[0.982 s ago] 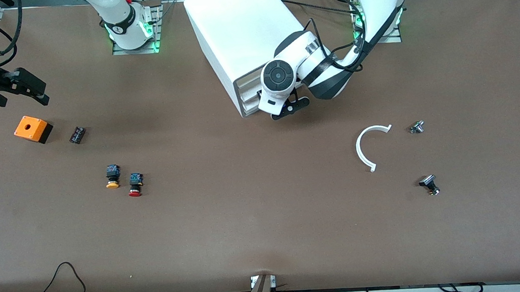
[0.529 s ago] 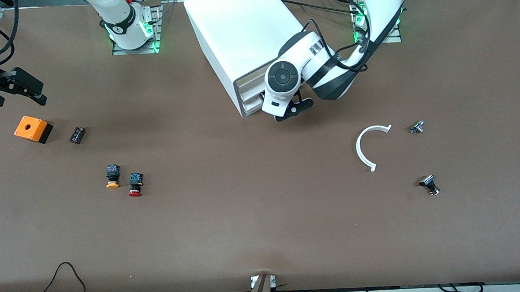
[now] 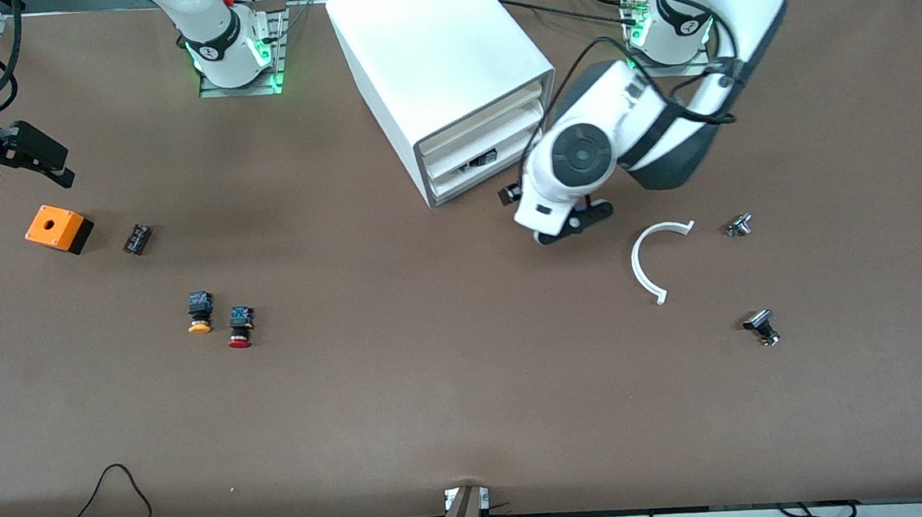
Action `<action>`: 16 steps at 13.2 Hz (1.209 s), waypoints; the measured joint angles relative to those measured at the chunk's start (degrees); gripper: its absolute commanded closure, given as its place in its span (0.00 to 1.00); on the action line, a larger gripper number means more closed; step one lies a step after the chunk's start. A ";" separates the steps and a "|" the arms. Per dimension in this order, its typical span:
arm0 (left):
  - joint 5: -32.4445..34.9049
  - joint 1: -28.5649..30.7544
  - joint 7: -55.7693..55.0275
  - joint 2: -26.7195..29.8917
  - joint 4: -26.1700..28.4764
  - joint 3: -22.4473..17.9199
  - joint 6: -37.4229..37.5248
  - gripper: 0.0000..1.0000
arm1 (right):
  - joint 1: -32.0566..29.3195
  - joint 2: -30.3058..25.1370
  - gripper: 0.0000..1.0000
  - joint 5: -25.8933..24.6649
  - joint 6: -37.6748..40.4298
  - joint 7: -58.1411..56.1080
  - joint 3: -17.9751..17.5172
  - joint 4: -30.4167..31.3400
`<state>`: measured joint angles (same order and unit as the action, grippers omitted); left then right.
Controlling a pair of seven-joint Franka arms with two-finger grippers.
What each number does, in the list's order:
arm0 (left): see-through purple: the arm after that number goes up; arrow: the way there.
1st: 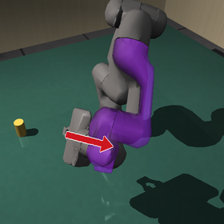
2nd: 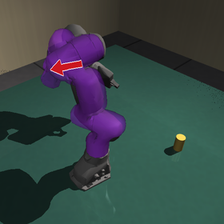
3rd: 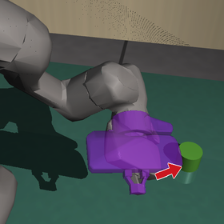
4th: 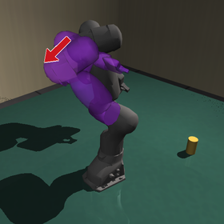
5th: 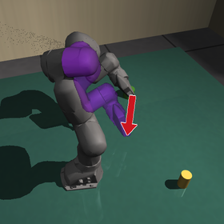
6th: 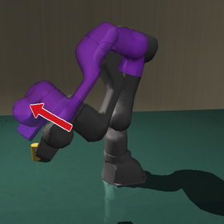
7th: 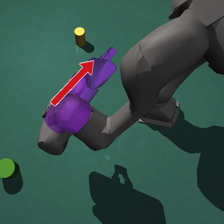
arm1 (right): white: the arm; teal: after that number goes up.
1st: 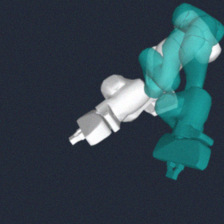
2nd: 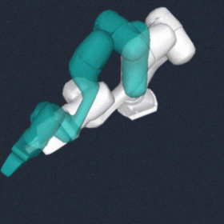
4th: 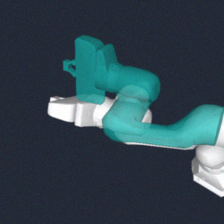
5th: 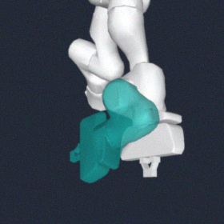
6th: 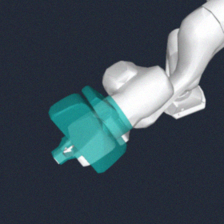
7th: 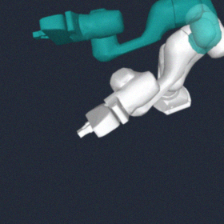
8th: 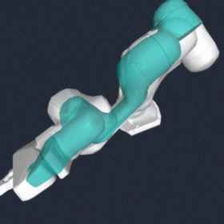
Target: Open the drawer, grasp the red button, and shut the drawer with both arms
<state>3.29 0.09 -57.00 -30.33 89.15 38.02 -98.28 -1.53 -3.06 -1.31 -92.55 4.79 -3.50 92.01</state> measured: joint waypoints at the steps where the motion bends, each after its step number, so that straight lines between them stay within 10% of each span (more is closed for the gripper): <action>1: 0.00 2.07 4.20 0.07 -1.53 -0.10 1.17 0.00 | 0.00 0.00 0.01 0.00 0.00 0.00 -0.01 0.00; 10: 5.49 7.13 29.87 1.84 -15.99 -2.37 14.26 0.00 | 0.02 0.16 0.01 0.00 0.00 -0.02 -0.24 0.00; 16: -5.57 1.83 52.39 12.64 -12.70 -25.34 13.09 0.00 | 0.02 0.17 0.01 0.00 -0.07 -1.56 -0.25 -0.01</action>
<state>-2.28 1.92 -4.61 -17.69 76.45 12.68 -85.20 -1.51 -2.90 -1.31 -92.62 3.23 -3.74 92.00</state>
